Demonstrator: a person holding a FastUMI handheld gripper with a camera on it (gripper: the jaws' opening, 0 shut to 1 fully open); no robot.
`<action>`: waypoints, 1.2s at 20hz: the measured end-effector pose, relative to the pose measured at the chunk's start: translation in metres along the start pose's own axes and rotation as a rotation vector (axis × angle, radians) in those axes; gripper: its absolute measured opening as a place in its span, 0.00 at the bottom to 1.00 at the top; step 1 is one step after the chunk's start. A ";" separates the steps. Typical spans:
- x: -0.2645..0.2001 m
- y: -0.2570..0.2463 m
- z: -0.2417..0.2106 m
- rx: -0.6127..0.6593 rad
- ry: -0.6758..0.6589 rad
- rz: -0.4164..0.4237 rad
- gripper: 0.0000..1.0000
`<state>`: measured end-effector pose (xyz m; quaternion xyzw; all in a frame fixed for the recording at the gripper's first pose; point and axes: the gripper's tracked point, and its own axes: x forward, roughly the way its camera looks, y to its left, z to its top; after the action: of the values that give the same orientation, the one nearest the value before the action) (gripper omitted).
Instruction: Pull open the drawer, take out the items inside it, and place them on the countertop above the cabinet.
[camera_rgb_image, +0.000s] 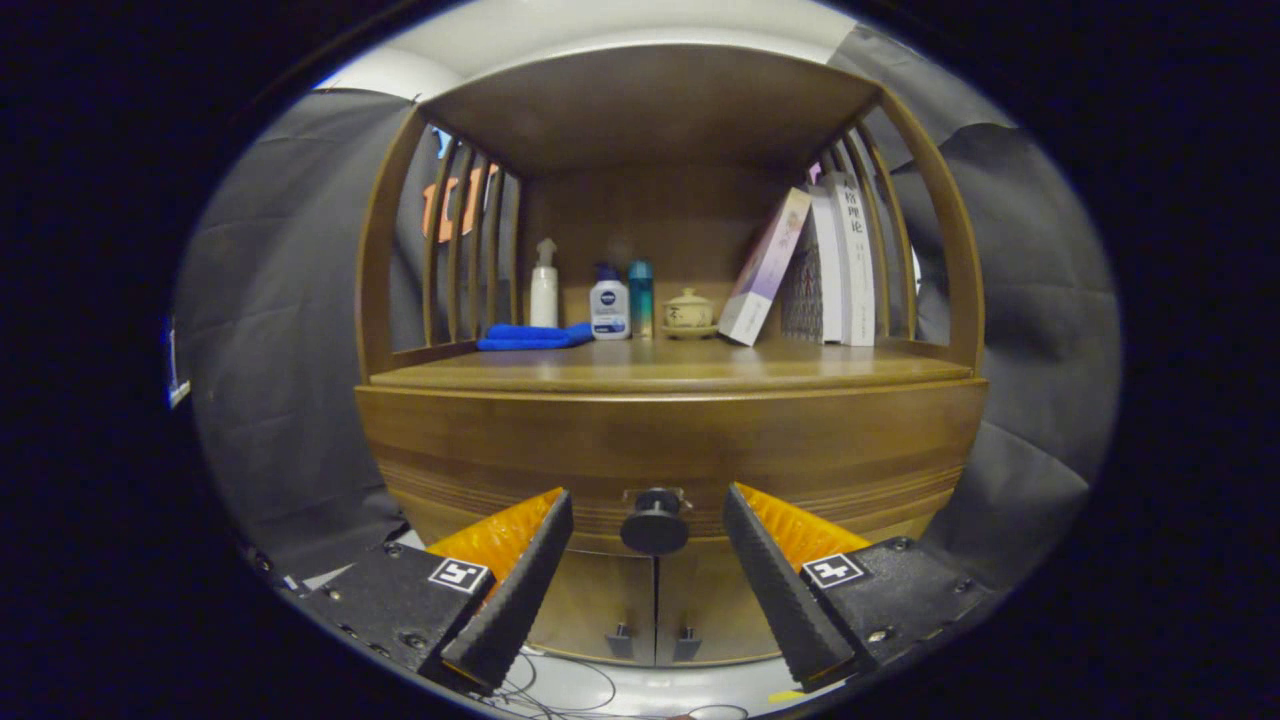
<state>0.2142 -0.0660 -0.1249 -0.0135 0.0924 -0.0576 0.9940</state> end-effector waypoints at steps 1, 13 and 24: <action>0.005 0.000 -0.003 0.002 0.005 -0.003 0.97; 0.037 -0.006 -0.018 0.018 -0.027 -0.035 0.51; 0.003 -0.003 -0.024 0.014 0.017 -0.043 0.36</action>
<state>0.2121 -0.0692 -0.1486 -0.0080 0.1002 -0.0795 0.9918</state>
